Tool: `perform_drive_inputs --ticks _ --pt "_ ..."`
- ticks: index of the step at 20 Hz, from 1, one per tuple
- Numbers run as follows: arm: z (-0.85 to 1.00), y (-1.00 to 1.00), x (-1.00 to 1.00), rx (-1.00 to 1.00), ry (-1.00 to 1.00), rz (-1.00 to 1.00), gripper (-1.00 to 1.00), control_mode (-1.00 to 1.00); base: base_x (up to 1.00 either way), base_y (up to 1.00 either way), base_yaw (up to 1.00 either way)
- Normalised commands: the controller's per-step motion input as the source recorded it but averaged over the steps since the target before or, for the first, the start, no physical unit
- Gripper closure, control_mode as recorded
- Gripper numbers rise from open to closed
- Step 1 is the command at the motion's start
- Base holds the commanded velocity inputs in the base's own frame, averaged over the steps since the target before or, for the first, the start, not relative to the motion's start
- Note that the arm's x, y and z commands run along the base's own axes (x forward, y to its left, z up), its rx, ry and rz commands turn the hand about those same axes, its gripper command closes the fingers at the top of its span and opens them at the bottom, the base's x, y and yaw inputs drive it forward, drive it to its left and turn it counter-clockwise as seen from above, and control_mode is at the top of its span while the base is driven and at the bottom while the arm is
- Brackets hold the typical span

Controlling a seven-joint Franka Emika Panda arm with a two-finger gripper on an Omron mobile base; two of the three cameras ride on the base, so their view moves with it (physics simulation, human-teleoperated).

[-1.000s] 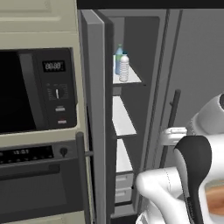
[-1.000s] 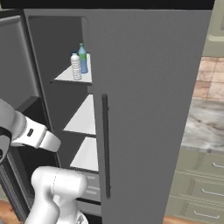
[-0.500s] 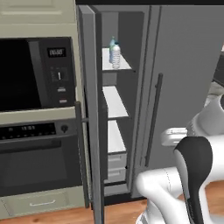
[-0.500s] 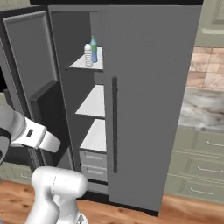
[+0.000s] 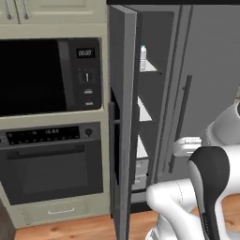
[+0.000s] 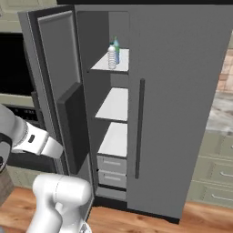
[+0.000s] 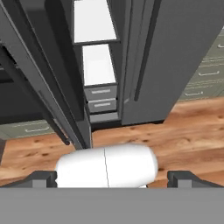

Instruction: Take the bottled waters from the counter and place them in the freezer to freeze. Close the freezer door after placing the bottles.

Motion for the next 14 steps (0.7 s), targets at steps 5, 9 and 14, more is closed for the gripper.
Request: perform_drive_inputs --ticks 5,9,14 --pt "0.00 0.00 0.00 0.00 0.00 0.00 -1.00 1.00 -0.01 0.55 -0.02" --pt "0.00 0.00 0.00 0.00 0.00 0.00 -1.00 1.00 0.00 0.17 -0.09" --pt "0.00 0.00 0.00 0.00 0.00 0.00 -1.00 1.00 0.00 0.32 -0.15"
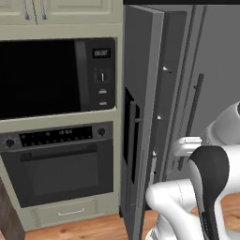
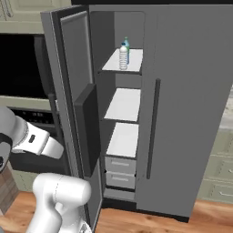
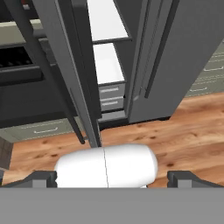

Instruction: Take the bottled waters from the counter and place them in the freezer to freeze. Close the freezer door after placing the bottles.

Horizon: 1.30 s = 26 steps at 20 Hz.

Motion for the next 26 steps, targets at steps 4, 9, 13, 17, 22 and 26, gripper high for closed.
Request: perform_drive_inputs --ticks 4,9,13,17,22,26 --pt "0.00 0.00 0.00 0.00 0.00 0.00 -1.00 1.00 0.00 0.52 -0.03" --pt "0.00 0.00 0.00 0.00 0.00 0.00 -1.00 1.00 0.05 0.30 0.01" --pt "0.00 0.00 0.00 0.00 0.00 0.00 -1.00 1.00 0.19 0.12 0.01" --pt "0.00 0.00 0.00 0.00 0.00 0.00 -1.00 1.00 0.31 0.00 0.00" --pt "0.00 0.00 0.00 0.00 0.00 0.00 -1.00 1.00 0.48 0.00 -0.01" --pt "0.00 0.00 0.00 0.00 0.00 0.00 -1.00 1.00 0.20 0.00 0.00"
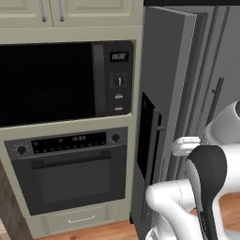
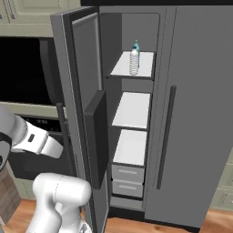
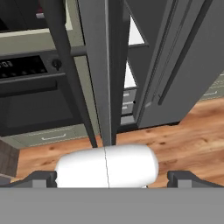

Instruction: Take the bottled waters from the counter and place them in the freezer to freeze. Close the freezer door after placing the bottles.

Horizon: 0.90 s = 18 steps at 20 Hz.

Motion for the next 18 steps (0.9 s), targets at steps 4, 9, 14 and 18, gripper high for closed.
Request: perform_drive_inputs --ticks 4,9,14,18 --pt "0.00 0.00 0.00 0.00 0.00 0.00 -1.00 1.00 0.00 0.00 0.00" --pt "0.00 0.00 0.00 0.00 0.00 0.00 -1.00 1.00 0.00 0.00 0.00" --pt "0.00 0.11 0.00 -0.02 -0.03 -0.01 -1.00 -1.00 0.00 0.01 0.00" --pt "0.00 0.62 0.08 -0.10 -0.05 -0.27 -1.00 -1.00 0.00 0.00 0.00"
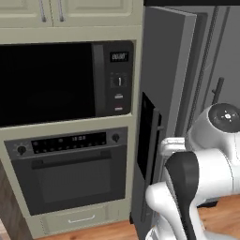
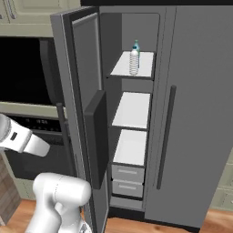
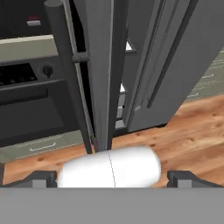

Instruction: Take the bottled waters from the counter and place them in the freezer to freeze. Close the freezer door after placing the bottles.

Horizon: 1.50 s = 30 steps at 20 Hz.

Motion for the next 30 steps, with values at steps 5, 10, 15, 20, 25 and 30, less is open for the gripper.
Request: perform_drive_inputs --ticks 5,10,15,20,25,30 --pt "-0.03 0.60 0.54 -0.11 -0.11 -0.38 -1.00 -1.00 0.00 0.00 0.00" --pt "-0.38 0.23 0.66 -0.16 -0.16 -0.39 -1.00 -1.00 0.00 0.00 0.00" --pt "-0.47 -0.01 0.58 -0.15 -0.12 -0.38 -1.00 -1.00 0.00 0.00 0.00" --pt "-0.32 -0.10 0.37 -0.09 -0.18 -0.23 -1.00 -1.00 0.00 0.00 0.00" --pt "-0.13 -0.09 0.27 -0.01 -0.15 -0.06 -1.00 -1.00 0.00 0.00 0.00" --pt "0.00 0.00 0.23 0.00 0.00 0.01 -1.00 -1.00 0.00 0.00 0.00"
